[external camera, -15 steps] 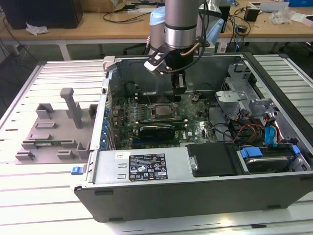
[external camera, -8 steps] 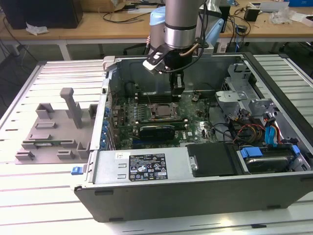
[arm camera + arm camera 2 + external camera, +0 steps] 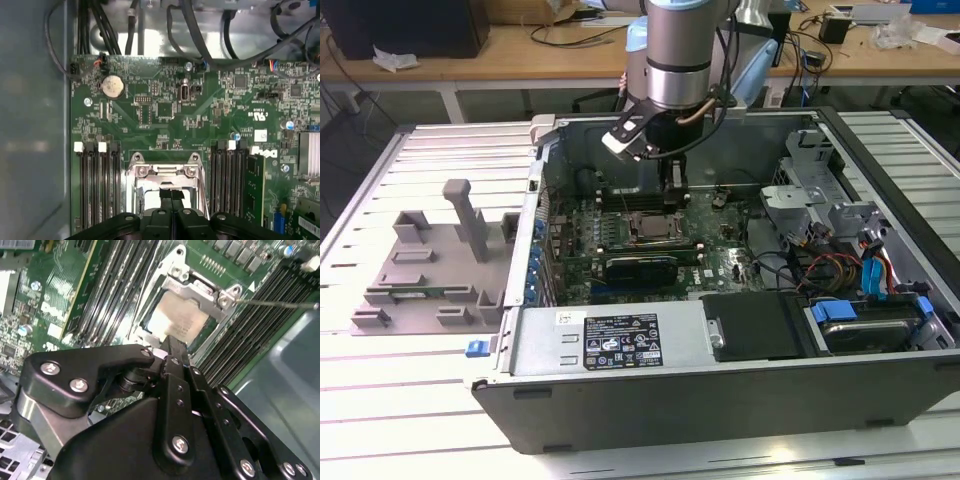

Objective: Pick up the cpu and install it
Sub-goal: 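Close the cpu cover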

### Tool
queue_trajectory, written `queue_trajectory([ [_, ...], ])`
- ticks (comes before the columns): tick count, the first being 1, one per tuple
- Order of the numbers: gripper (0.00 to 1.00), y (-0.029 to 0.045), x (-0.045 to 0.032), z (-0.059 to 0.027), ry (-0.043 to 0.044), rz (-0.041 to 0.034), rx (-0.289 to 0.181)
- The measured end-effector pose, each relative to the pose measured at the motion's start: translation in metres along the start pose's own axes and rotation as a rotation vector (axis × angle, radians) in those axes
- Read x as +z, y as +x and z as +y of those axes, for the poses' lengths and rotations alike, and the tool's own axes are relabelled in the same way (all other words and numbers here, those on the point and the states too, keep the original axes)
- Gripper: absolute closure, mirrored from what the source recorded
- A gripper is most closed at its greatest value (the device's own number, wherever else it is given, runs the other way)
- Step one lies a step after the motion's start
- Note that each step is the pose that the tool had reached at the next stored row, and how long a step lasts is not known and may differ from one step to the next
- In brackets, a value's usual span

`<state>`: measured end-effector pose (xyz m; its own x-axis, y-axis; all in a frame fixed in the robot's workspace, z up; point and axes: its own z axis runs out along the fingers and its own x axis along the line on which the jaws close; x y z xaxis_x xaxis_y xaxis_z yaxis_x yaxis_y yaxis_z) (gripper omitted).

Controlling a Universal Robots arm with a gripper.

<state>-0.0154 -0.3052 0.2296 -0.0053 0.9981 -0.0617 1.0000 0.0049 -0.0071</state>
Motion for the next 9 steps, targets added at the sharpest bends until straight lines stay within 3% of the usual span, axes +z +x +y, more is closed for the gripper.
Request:
queue_trajectory([
  [1, 0.89, 0.0000, 0.0022, -0.0075, -0.0001, 0.0005, 0.000],
  [5, 0.89, 0.0000, 0.0024, -0.0077, -0.0004, -0.0001, -0.005],
  [6, 0.89, 0.0000, 0.0024, -0.0077, -0.0040, -0.0003, -0.063],
  [9, 0.89, 0.0000, 0.0024, -0.0077, -0.0107, -0.0013, -0.171],
])
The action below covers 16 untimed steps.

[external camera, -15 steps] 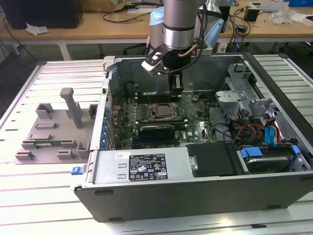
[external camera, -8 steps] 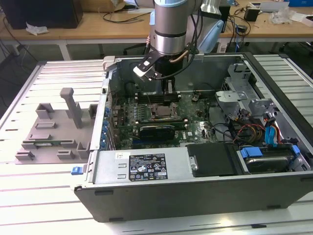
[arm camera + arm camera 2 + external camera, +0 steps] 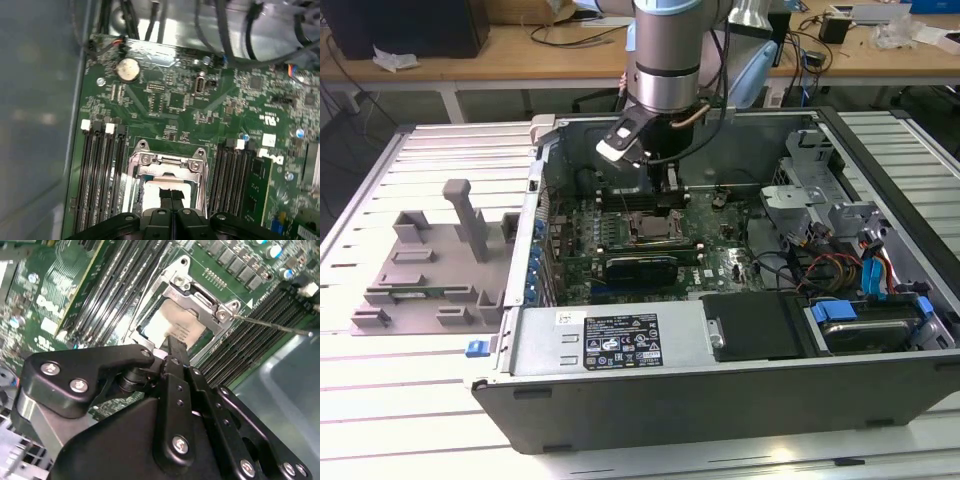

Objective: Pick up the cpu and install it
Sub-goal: 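Close the cpu cover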

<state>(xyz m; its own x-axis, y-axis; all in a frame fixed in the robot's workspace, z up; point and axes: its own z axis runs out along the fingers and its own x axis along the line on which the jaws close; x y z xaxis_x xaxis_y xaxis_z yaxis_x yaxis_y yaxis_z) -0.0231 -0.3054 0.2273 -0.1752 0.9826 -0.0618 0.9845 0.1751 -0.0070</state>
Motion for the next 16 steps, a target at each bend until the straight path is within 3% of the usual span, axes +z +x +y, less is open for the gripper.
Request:
queue_trajectory([
  [2, 0.89, 0.0000, 0.0002, 0.0000, -0.0070, -0.0007, -0.112],
  [4, 0.89, 0.0000, 0.0003, 0.0000, -0.0109, -0.0013, -0.177],
  [8, 0.89, 0.0001, 0.0007, 0.0000, -0.0230, -0.0027, -0.373],
  [16, 0.89, 0.0001, 0.0013, 0.0000, -0.0387, -0.0044, -0.625],
])
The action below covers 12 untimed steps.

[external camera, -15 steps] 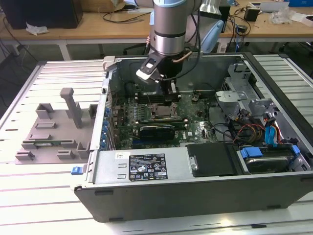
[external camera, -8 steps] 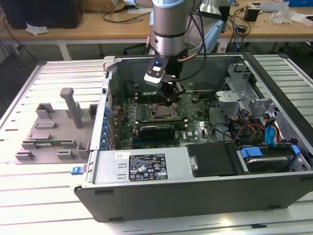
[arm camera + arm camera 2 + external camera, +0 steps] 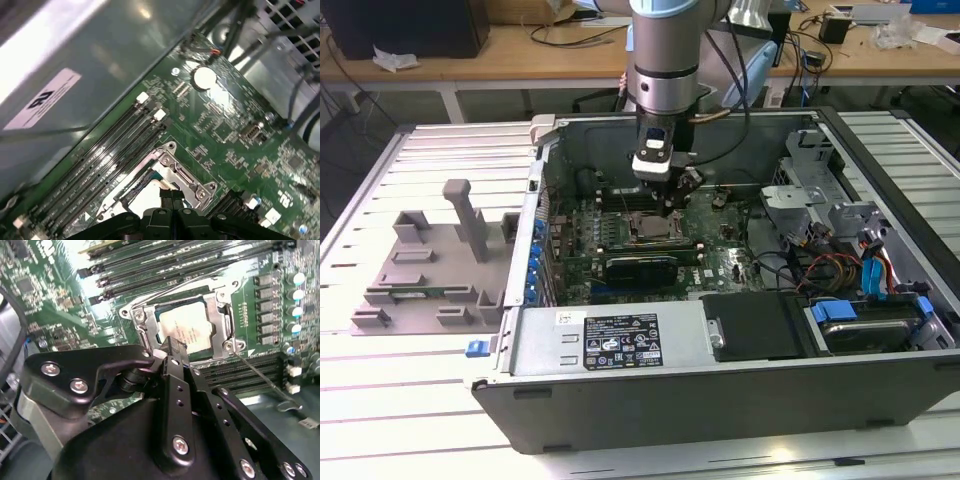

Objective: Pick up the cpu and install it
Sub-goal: 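Close the cpu cover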

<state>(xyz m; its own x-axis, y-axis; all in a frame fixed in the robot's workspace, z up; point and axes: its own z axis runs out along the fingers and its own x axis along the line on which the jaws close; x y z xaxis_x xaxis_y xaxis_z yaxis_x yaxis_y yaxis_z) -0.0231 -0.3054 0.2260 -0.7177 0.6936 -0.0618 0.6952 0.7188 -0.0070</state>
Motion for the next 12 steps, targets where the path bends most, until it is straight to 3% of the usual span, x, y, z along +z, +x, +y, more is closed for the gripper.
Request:
queue_trajectory([
  [2, 0.89, 0.0000, 0.0002, 0.0000, -0.0048, -0.0005, -0.077],
  [3, 0.89, 0.0001, 0.0005, 0.0000, -0.0088, -0.0010, -0.141],
  [5, 0.89, 0.0001, 0.0011, 0.0000, -0.0123, -0.0015, -0.200],
  [7, 0.89, 0.0003, 0.0030, 0.0000, -0.0168, -0.0045, -0.325],
  [8, 0.89, 0.0013, 0.0036, -0.0010, -0.0150, -0.0073, -0.357],
  [10, 0.89, 0.0069, 0.0040, -0.0071, -0.0151, -0.0083, -0.377],
  [12, 0.89, 0.0070, 0.0049, -0.0106, -0.0173, -0.0087, -0.410],
])
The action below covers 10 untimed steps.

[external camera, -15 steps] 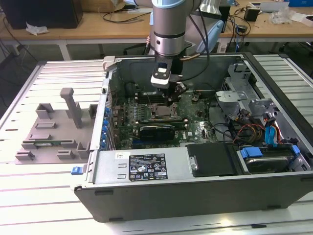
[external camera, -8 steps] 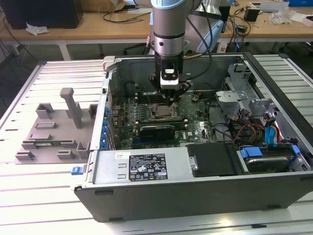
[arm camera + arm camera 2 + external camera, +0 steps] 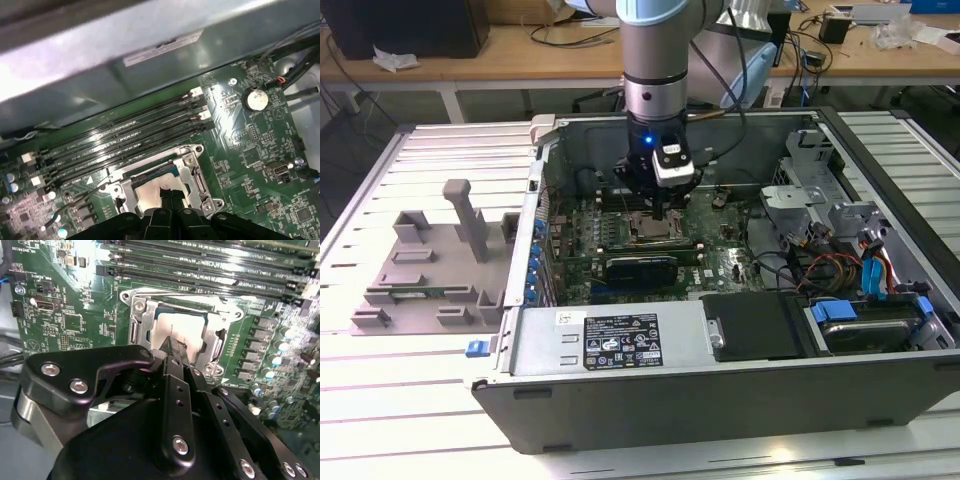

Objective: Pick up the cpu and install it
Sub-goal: 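Close the cpu cover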

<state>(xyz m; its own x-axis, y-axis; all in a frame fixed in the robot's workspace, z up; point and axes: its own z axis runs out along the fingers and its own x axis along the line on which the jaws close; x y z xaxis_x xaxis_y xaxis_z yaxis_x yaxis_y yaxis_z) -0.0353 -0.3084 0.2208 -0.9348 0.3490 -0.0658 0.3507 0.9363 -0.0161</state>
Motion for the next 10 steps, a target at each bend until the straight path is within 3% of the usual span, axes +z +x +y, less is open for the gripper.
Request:
queue_trajectory([
  [4, 0.89, -0.0004, 0.0012, -0.0031, -0.0039, -0.0010, -0.057],
  [8, 0.89, -0.0003, 0.0028, -0.0032, -0.0134, -0.0036, -0.211],
  [10, 0.89, -0.0003, 0.0032, -0.0032, -0.0118, -0.0049, -0.271],
])
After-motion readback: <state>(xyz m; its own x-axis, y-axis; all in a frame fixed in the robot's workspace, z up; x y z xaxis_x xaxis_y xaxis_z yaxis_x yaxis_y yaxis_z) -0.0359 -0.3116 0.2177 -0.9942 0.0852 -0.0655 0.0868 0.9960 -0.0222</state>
